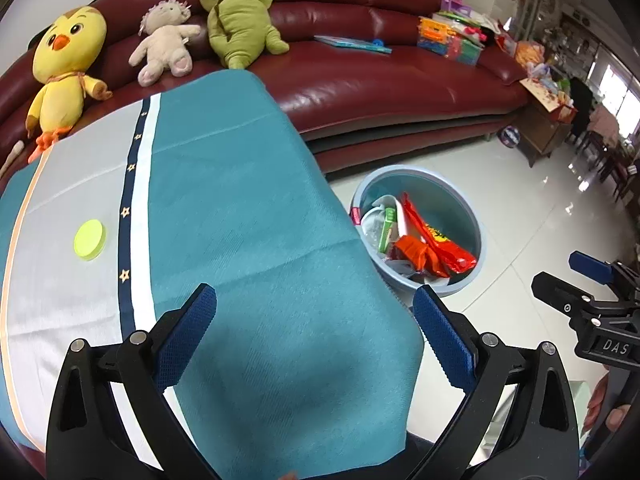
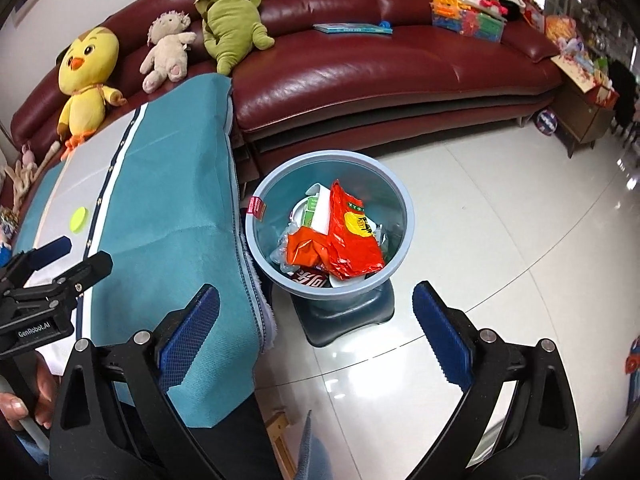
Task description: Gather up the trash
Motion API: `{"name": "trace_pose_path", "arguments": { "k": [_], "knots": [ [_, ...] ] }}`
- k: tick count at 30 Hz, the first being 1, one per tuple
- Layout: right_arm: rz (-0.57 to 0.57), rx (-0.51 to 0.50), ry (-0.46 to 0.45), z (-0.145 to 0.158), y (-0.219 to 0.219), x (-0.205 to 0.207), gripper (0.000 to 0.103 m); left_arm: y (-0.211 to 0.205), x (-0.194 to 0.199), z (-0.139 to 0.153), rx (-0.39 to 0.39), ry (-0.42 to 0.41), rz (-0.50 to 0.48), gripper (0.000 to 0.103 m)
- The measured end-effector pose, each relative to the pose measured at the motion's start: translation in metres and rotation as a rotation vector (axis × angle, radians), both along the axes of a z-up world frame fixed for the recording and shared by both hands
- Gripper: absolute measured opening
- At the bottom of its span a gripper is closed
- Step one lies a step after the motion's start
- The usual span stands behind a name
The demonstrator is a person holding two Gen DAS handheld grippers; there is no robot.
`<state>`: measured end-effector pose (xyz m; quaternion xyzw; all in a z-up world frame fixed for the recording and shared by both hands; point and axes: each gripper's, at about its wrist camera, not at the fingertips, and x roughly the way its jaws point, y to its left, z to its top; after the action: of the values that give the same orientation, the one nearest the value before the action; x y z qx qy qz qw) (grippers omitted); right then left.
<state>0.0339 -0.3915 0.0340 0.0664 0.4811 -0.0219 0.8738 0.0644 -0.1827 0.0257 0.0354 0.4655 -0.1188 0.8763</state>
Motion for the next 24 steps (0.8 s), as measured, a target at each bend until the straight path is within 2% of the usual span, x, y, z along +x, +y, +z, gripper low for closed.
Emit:
{"name": "trace_pose_path", "arguments": {
  "k": [18, 24],
  "knots": [
    [0.014, 0.002, 0.04, -0.017, 0.01, 0.006, 0.093, 0.006, 0.004, -0.009, 0.01, 0.024, 0.021, 0.099],
    [0.013, 0.01, 0.047, -0.021, 0.01, 0.007, 0.093, 0.001, 0.002, -0.012, 0.038, 0.002, 0.021, 0.099]
  ]
}}
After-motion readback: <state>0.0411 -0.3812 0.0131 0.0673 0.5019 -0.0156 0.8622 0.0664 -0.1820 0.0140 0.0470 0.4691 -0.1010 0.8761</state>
